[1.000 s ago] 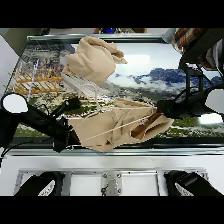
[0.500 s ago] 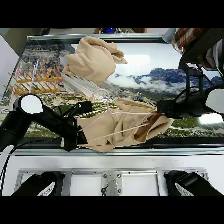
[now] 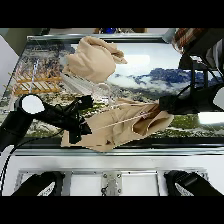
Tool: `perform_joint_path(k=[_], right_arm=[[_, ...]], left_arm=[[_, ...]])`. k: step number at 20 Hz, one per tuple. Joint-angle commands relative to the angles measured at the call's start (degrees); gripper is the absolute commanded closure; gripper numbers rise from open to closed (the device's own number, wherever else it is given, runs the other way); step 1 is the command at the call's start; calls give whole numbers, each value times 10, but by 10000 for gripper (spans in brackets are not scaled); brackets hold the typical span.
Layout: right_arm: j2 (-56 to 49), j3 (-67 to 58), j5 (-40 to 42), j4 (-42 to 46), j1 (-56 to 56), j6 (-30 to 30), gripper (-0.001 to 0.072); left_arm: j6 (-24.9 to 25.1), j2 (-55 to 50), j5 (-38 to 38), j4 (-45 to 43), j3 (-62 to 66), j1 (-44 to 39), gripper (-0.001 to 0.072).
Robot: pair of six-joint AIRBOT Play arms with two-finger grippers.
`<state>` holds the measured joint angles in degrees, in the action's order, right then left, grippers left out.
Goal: Fold the clothes and pants, and hang the long-sleeved shirts on hangers.
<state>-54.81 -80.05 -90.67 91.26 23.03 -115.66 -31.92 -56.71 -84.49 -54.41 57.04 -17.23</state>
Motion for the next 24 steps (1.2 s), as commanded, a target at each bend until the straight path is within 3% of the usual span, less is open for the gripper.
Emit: perform_joint_path(k=[1, 5, 9, 13, 24], right_arm=[[0, -3, 43, 0, 1, 4, 686], [0, -3, 95, -29, 2, 27, 686], [0, -3, 127, -46, 14, 40, 686], [0, -3, 142, -46, 23, 54, 686], [-19, -3, 216, -155, 74, 99, 686]], left_arm=[[44, 0, 26, 0, 0, 0, 684], [90, -3, 41, 5, 0, 0, 684], [104, -45, 40, 6, 0, 0, 684], [161, -89, 42, 6, 0, 0, 684], [193, -97, 61, 24, 0, 19, 685]])
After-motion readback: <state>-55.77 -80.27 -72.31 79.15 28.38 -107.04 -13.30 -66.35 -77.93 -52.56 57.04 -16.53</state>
